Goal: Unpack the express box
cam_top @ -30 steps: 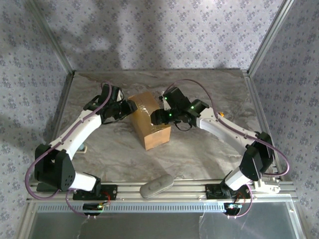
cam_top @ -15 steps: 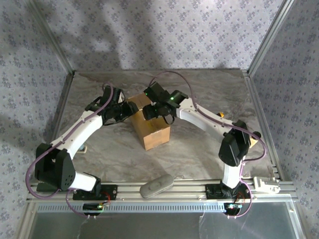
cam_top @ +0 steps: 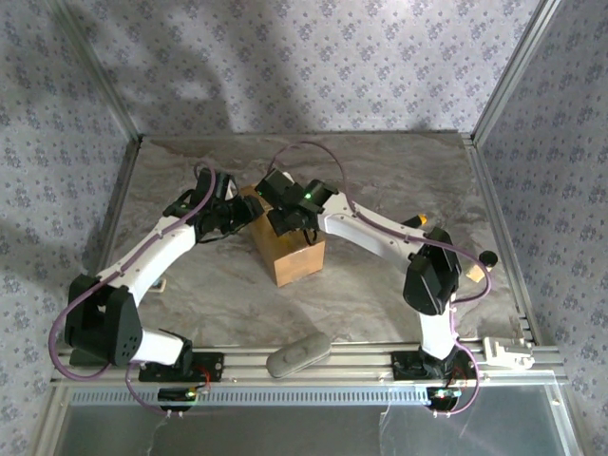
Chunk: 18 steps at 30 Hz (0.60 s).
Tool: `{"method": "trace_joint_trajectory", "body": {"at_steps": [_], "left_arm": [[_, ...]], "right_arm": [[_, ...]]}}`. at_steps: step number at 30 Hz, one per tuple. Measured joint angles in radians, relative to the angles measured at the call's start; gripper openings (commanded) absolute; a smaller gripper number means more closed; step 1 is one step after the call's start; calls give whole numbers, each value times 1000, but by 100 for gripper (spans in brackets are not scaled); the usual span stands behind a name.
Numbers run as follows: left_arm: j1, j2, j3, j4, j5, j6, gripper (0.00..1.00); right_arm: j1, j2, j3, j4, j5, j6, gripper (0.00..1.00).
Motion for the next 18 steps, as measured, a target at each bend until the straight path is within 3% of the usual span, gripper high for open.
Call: {"method": "trace_joint_trajectory", "body": {"at_steps": [11, 18], "left_arm": [[-1, -1, -20, 30, 0, 0, 46], [-1, -1, -24, 35, 6, 0, 45]], "right_arm": [[21, 26, 22, -44, 153, 48, 64], [18, -2, 9, -46, 167, 71, 63]]}}
